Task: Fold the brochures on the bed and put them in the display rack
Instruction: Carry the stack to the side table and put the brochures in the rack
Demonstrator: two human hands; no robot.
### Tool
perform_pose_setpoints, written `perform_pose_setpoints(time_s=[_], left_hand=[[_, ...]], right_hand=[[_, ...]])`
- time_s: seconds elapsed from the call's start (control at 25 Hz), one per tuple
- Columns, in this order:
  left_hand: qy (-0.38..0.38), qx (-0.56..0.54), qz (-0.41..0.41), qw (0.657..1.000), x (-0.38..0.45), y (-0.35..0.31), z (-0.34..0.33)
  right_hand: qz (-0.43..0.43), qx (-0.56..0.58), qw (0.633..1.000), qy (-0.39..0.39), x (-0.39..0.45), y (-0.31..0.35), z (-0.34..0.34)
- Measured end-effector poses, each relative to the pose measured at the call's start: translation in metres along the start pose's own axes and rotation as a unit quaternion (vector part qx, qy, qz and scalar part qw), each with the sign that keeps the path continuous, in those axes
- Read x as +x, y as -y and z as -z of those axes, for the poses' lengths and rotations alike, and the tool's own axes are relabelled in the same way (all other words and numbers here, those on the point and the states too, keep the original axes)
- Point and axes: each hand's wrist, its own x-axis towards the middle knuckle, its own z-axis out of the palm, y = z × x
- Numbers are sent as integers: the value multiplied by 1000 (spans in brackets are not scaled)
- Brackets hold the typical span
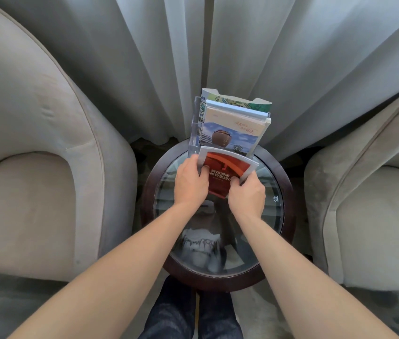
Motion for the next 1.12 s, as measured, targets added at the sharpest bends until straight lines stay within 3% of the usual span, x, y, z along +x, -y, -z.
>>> perform_pose_setpoints(time_s=[0.48, 1.12], left_hand=[[-19, -43, -18, 999, 35, -74, 33], [13, -18, 30, 999, 40, -10, 4]], right_hand=[[49, 3, 998, -42, 23, 72, 48], [0, -36, 999, 3, 33, 32, -2]])
